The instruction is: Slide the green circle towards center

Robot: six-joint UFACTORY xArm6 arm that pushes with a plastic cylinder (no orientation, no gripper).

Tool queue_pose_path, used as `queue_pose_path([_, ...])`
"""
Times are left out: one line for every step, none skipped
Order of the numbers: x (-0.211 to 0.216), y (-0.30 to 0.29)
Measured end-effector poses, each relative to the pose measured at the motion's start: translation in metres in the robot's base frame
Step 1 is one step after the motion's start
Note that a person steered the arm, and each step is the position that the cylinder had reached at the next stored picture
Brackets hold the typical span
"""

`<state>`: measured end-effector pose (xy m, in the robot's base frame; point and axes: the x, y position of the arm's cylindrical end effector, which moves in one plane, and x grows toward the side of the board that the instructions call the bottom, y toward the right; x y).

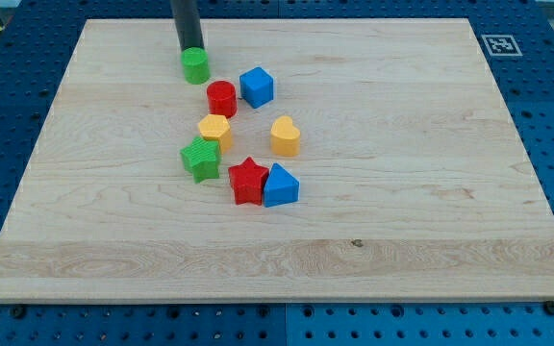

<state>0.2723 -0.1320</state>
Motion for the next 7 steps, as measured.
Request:
queue_pose_path([0.017,-0.015])
queue_pose_path([0.032,-0.031])
queue_pose_path([0.048,-0.038])
queue_pose_path([0.066,-0.032])
queue_pose_path([0.075,-0.013])
queue_pose_path([0.075,0.018])
queue_pose_path([0.071,0.042])
